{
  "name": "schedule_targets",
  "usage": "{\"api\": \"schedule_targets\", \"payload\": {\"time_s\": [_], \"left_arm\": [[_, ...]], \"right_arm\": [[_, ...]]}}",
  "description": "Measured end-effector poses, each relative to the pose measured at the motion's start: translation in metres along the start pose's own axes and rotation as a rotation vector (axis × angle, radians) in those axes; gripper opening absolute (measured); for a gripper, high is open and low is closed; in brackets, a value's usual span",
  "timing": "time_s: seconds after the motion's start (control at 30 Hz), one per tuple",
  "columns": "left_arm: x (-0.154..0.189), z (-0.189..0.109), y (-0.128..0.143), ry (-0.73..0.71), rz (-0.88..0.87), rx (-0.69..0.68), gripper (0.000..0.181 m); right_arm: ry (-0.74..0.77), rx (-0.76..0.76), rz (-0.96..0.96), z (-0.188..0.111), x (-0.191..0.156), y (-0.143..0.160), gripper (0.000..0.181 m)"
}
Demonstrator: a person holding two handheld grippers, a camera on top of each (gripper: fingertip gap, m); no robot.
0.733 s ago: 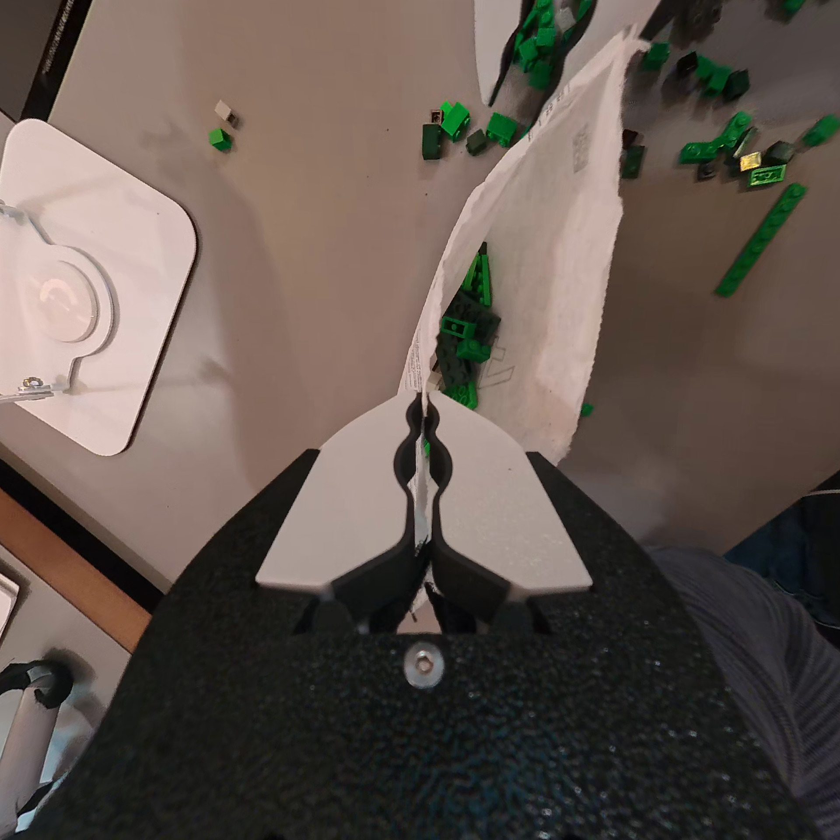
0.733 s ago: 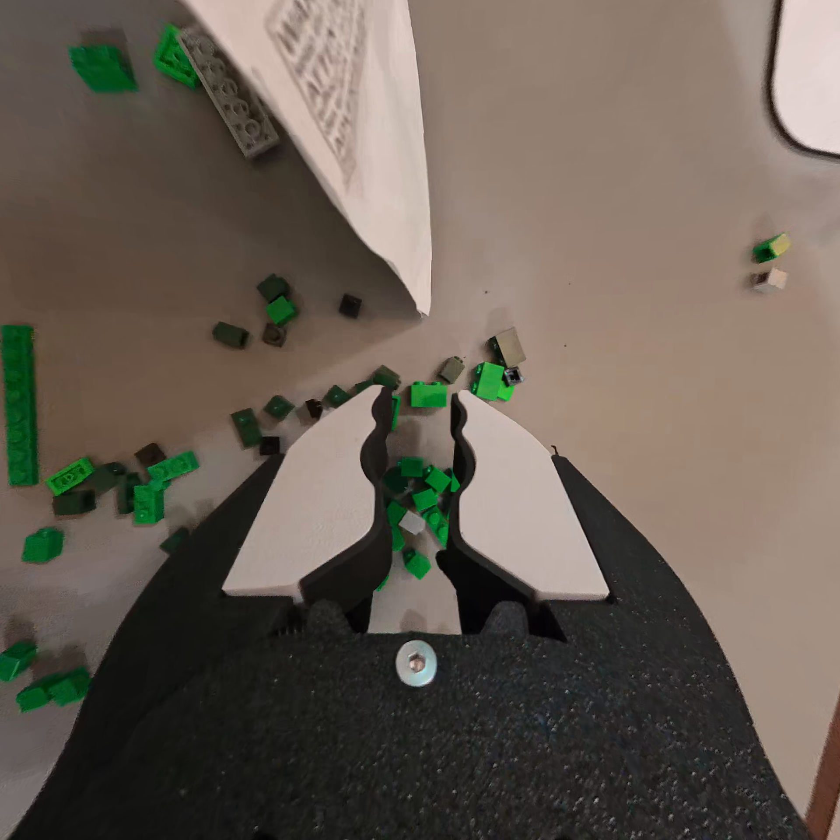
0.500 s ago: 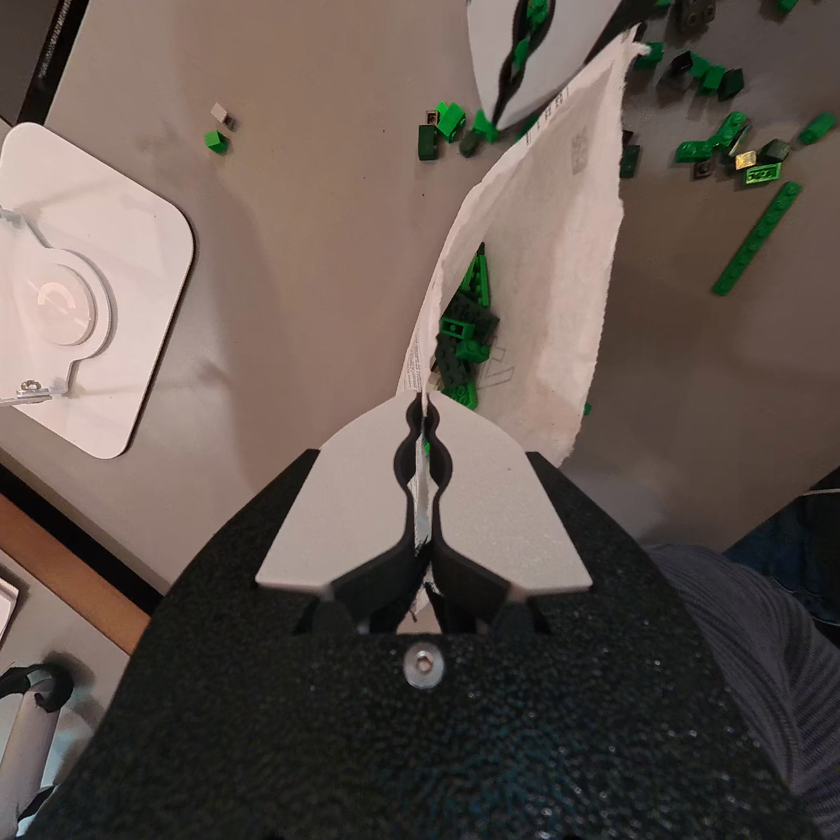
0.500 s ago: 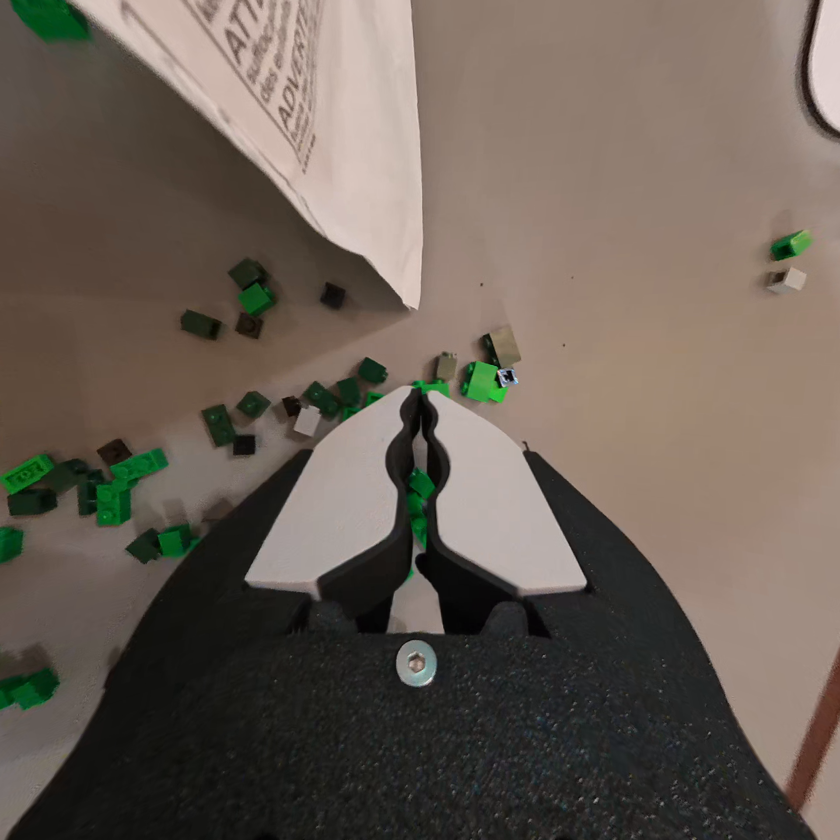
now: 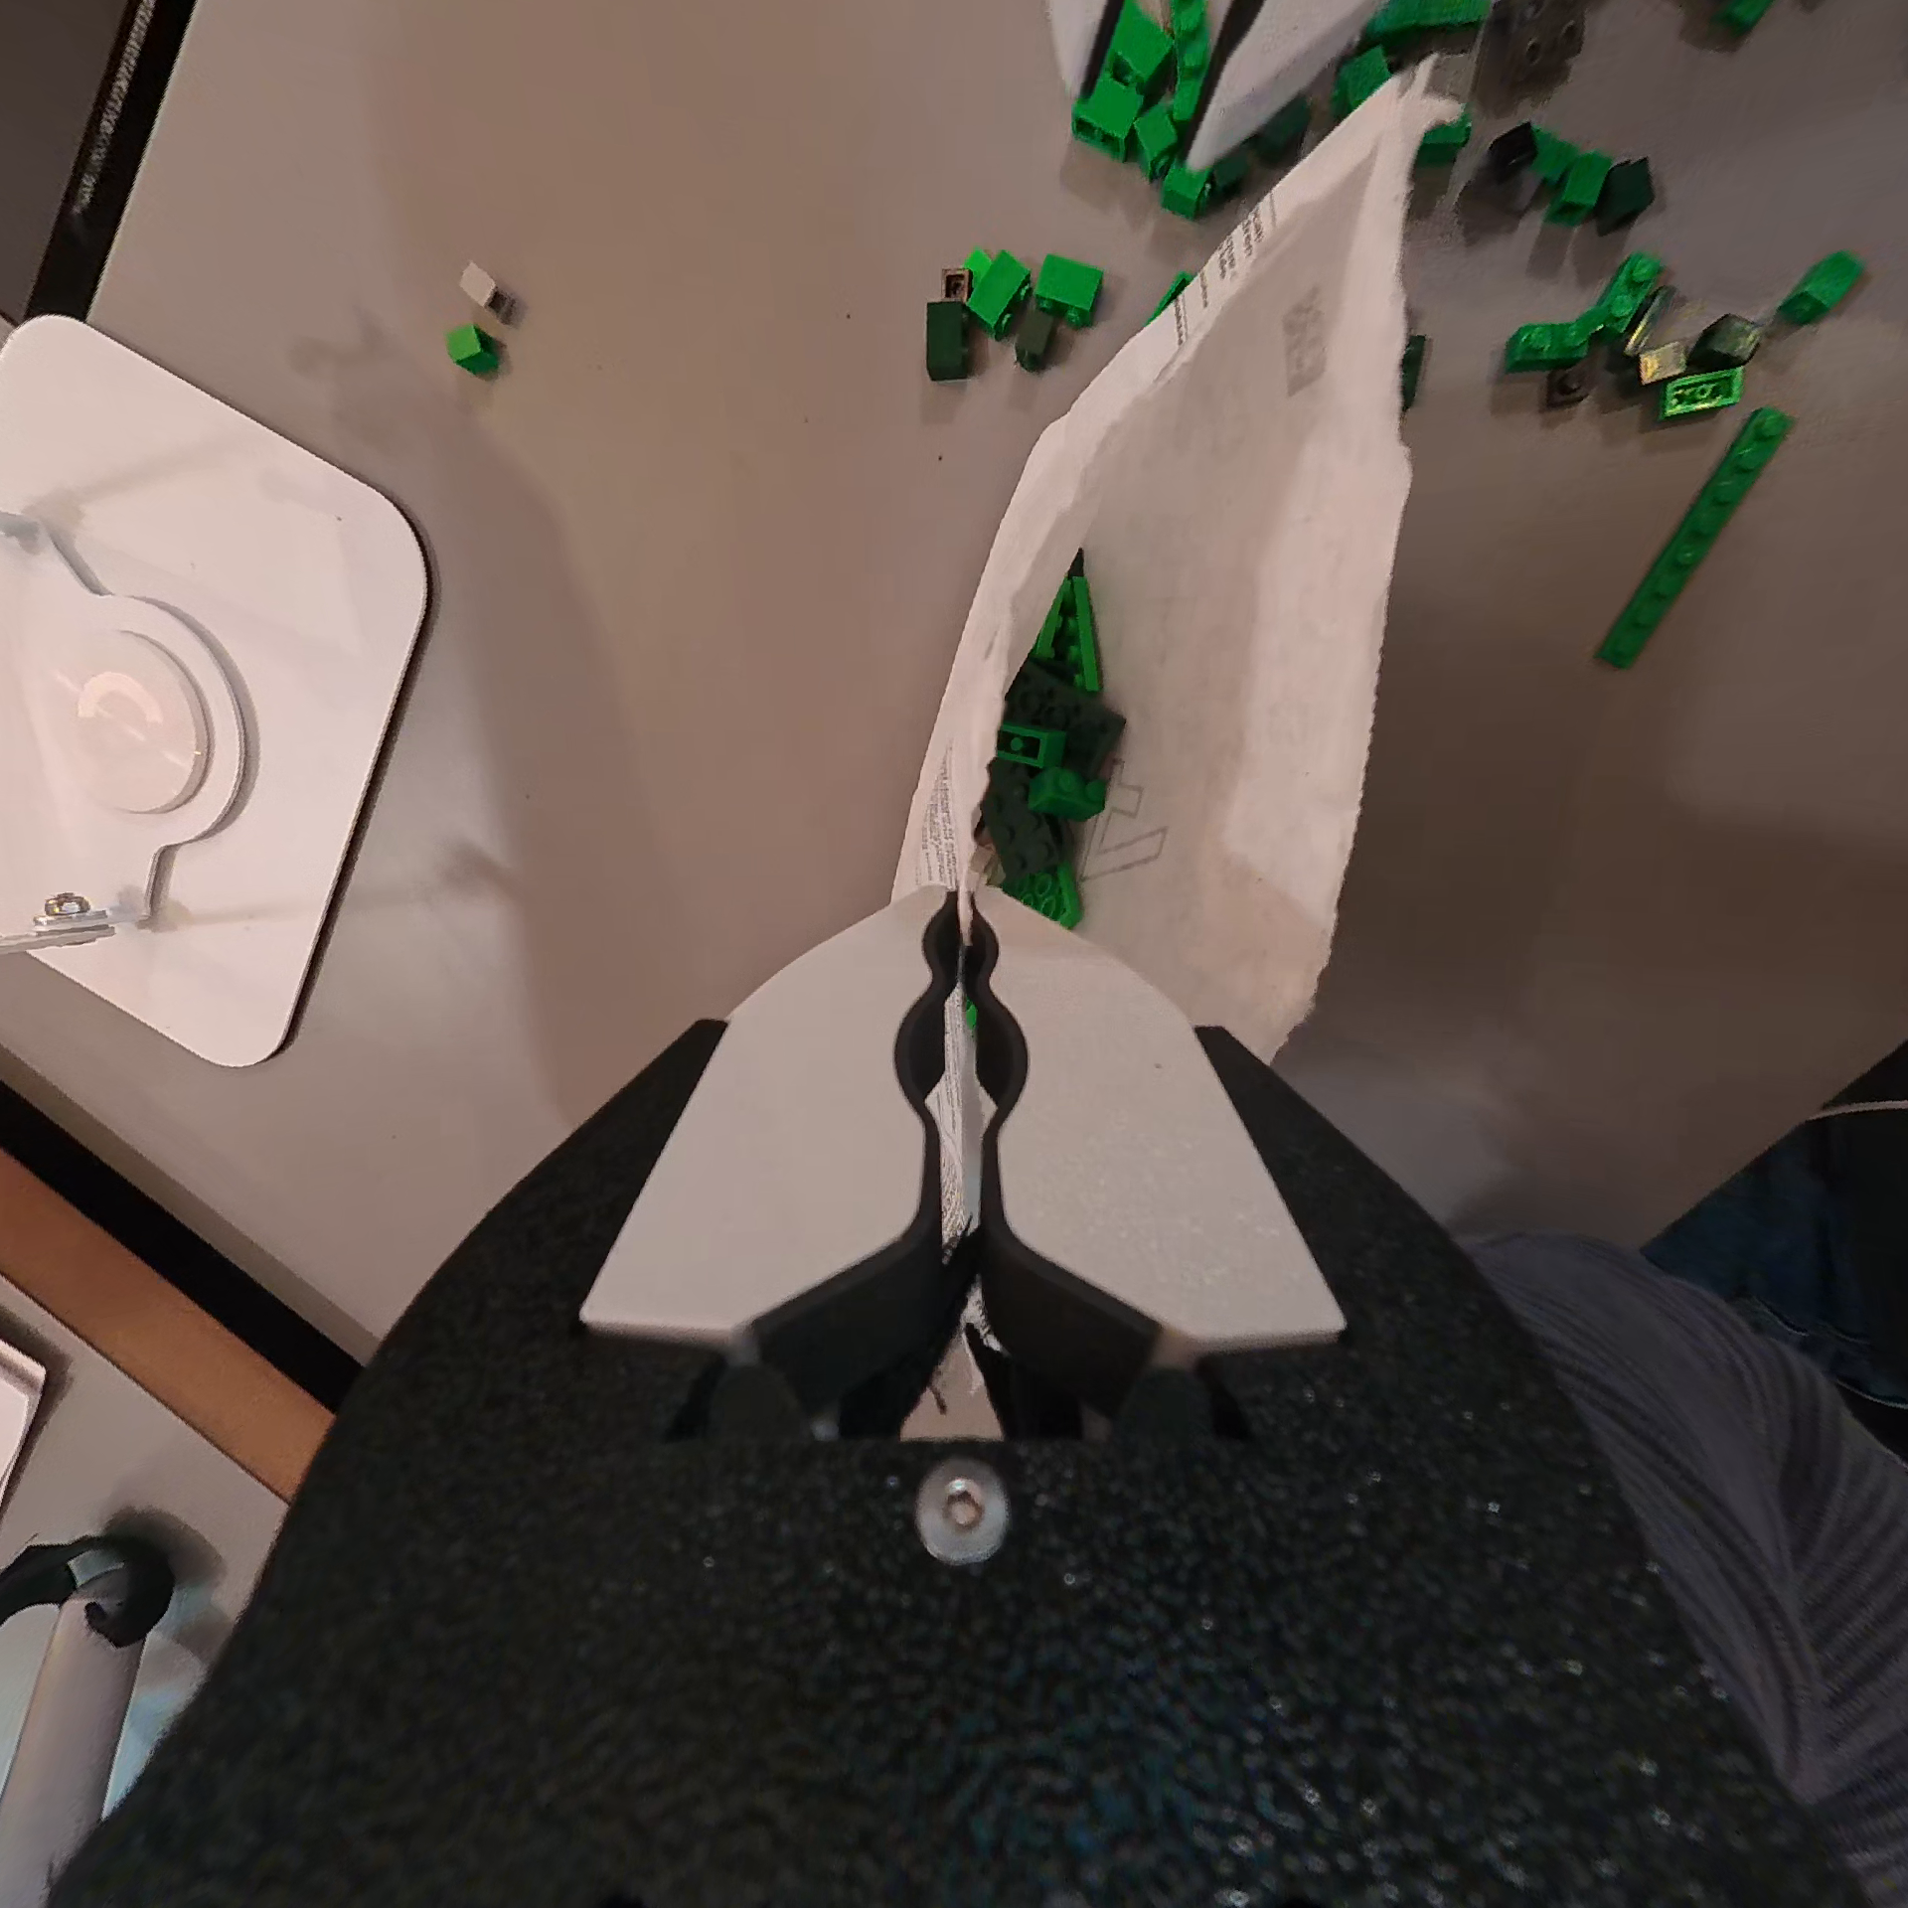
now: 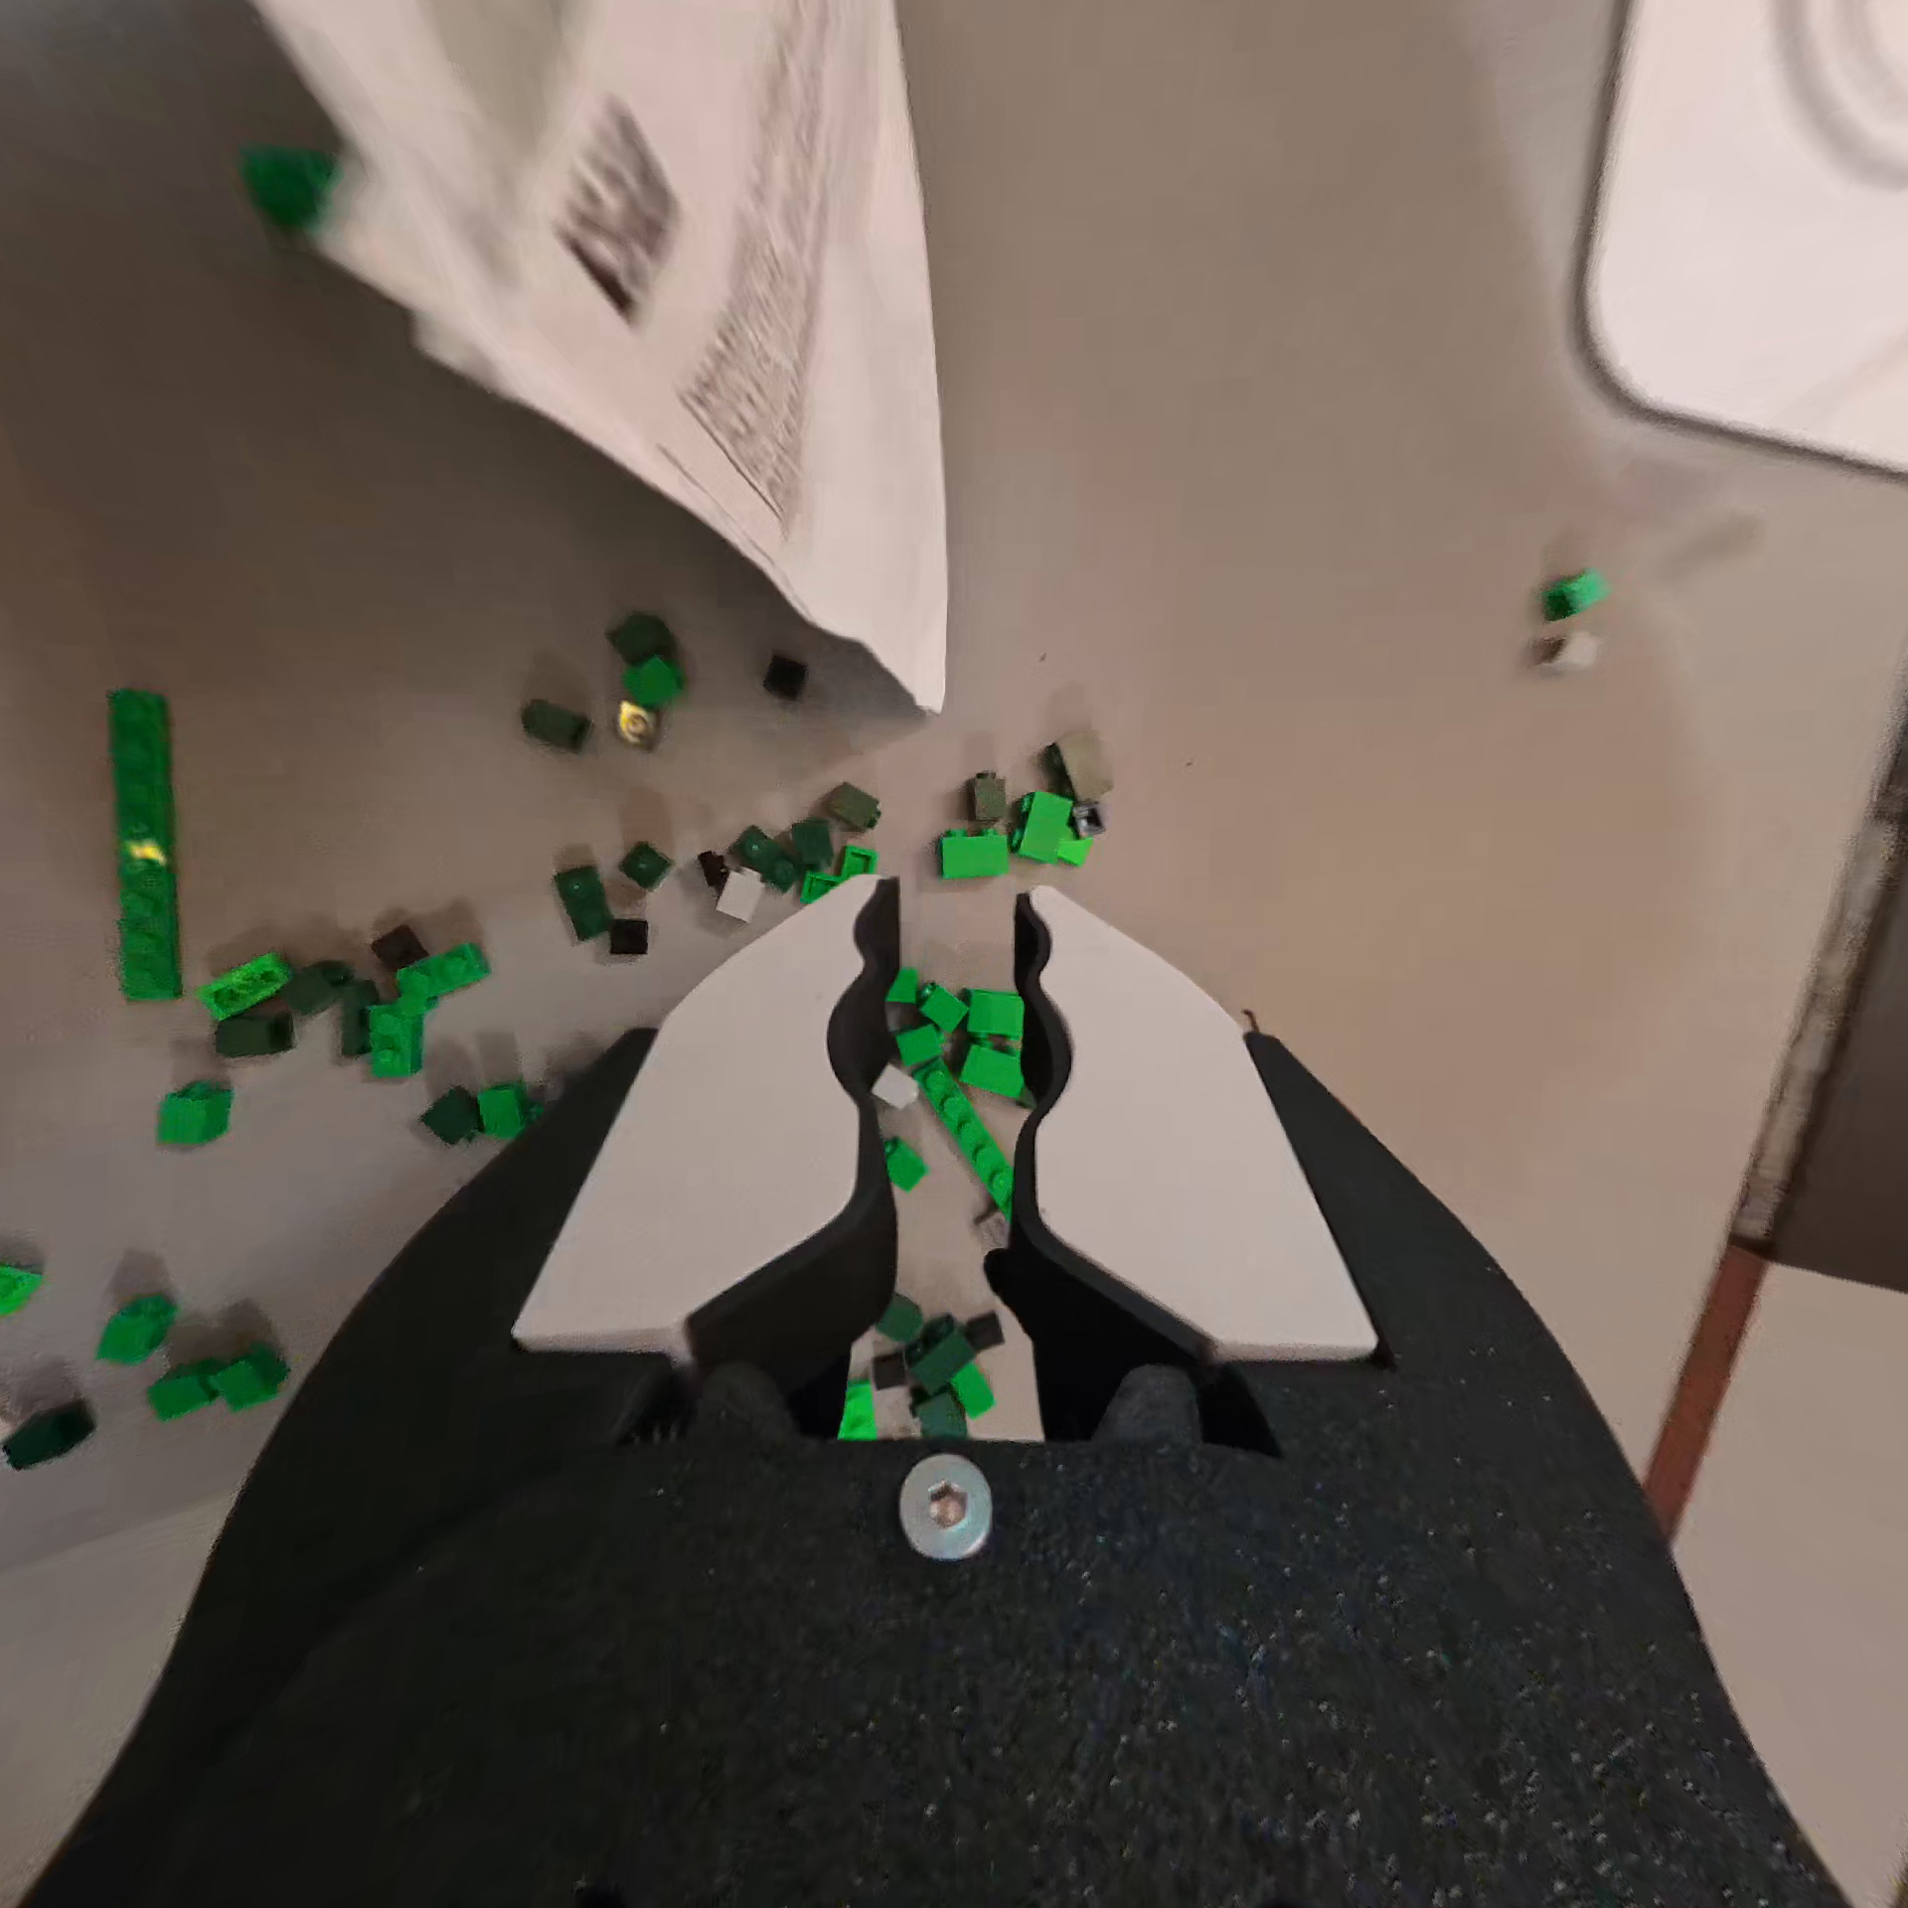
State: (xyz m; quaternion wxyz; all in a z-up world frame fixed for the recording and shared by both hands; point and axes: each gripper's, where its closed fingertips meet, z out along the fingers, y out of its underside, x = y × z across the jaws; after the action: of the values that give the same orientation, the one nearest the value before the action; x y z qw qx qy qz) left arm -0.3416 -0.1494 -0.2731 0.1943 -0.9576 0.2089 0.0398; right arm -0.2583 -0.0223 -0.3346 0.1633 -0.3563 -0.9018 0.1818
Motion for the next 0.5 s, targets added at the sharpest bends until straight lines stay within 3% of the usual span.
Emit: {"api": "schedule_targets", "payload": {"time_s": [0.03,0.37,0.5], "left_arm": [[0.0,0.0,0.0,0.001,-0.004,0.001,0.0],[-0.003,0.0,0.002,0.007,-0.018,0.01,0.0],[-0.003,0.0,0.002,0.008,-0.018,0.01,0.0]], "right_arm": [[-0.02,-0.034,-0.005,0.01,0.001,0.005,0.023],[-0.14,-0.131,-0.02,0.049,0.009,0.016,0.036],[-0.12,-0.143,-0.077,0.051,0.01,0.015,0.016]]}}
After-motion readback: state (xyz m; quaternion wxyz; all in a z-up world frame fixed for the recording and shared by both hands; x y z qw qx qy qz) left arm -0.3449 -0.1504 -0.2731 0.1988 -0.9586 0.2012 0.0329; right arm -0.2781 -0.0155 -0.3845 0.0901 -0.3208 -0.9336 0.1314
